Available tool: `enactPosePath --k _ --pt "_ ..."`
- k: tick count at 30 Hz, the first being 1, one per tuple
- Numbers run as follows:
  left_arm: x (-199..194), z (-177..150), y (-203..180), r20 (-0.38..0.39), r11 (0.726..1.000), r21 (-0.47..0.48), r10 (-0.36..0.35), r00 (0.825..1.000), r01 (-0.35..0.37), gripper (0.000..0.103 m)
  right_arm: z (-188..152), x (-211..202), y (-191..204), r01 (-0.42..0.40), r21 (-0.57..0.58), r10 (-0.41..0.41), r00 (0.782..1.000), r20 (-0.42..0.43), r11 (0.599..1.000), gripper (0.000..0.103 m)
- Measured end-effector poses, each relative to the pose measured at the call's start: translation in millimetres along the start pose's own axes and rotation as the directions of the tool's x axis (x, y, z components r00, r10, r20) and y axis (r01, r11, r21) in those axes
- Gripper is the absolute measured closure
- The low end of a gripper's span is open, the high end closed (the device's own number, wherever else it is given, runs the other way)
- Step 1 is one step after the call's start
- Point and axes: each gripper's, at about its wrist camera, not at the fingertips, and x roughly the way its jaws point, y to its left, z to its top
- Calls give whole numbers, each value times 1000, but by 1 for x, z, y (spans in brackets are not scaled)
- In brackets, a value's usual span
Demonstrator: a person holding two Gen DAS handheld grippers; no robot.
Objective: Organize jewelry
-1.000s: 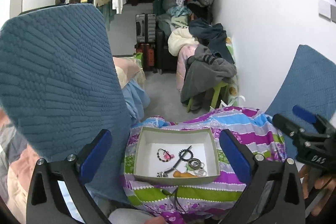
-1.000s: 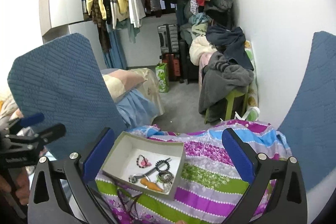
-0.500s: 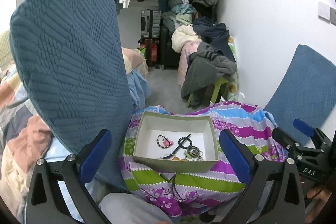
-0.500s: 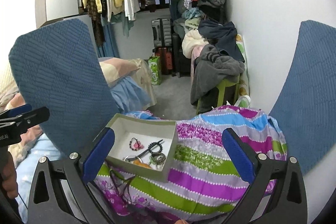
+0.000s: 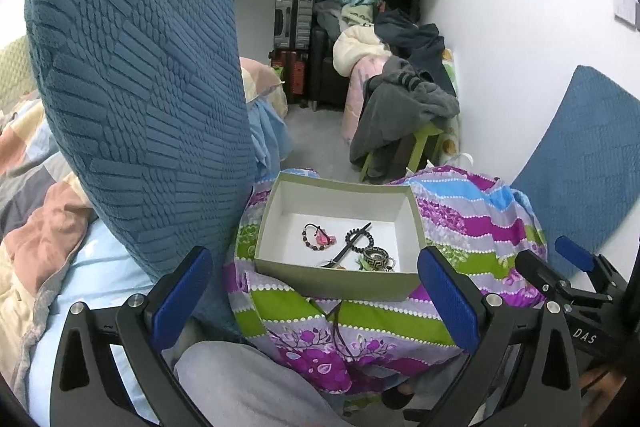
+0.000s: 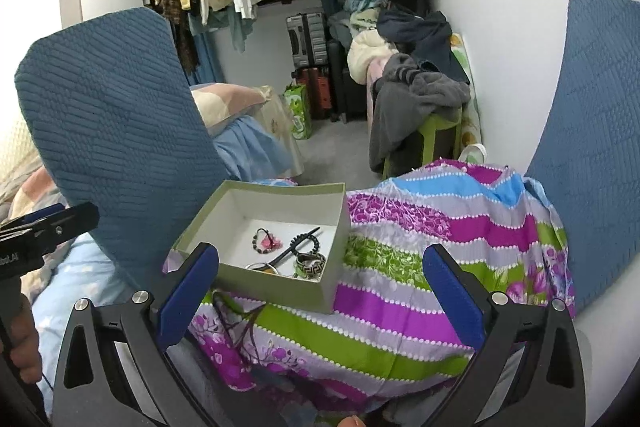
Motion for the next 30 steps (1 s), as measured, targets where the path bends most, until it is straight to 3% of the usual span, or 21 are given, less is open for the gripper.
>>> enactPosePath --k 30 --pt "0 -11 -4 -20 998 42 37 999 -37 1 -1 -7 -5 27 -3 -27 1000 11 1000 0"
